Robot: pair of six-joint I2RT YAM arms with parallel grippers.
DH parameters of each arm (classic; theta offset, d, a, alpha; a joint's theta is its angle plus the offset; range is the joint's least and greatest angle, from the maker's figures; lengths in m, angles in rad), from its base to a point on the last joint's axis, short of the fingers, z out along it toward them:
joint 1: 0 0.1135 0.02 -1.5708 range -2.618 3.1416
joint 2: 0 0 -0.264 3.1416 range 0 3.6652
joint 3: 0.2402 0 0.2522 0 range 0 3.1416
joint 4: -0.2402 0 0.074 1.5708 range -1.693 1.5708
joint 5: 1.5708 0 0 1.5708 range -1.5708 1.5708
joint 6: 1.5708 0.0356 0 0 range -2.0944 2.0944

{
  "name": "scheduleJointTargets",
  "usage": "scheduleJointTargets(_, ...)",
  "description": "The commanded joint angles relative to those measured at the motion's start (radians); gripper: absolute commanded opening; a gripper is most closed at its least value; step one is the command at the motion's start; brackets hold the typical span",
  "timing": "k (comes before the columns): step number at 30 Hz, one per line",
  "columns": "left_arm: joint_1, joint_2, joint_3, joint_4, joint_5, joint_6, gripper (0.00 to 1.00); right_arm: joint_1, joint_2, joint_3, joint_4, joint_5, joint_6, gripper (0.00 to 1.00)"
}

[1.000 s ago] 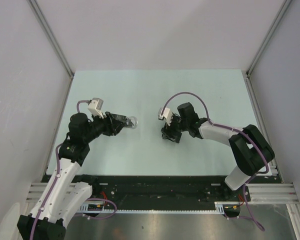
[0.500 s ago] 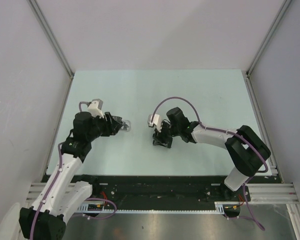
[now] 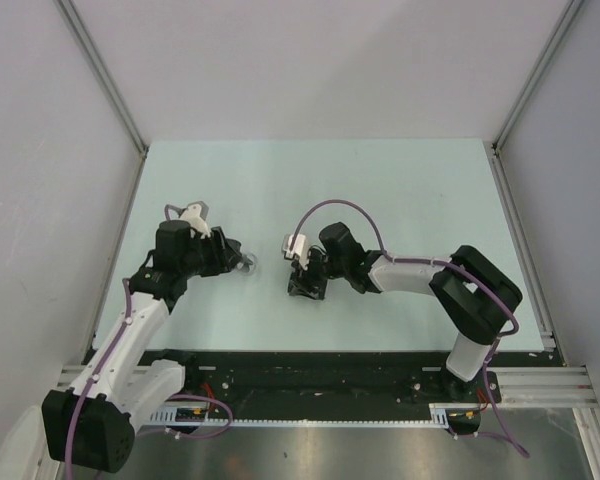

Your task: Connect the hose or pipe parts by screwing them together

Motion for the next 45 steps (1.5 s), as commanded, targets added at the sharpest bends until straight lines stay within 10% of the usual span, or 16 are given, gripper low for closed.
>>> scheduleJointTargets(1,0.009,-0.012,0.048,0.025,0.016,-0.019,0.0,0.01,0.004,0.027,0.087,-0.008,0.002,0.67)
scheduleJointTargets(14,0.013,0.045,0.049,0.025,0.048,-0.026,0.0,0.002,-0.052,0.019,0.113,-0.061,-0.014,0.79)
scheduleJointTargets(45,0.013,0.103,0.037,0.074,0.175,-0.043,0.0,0.01,0.065,-0.077,0.248,-0.034,-0.078,0.72)
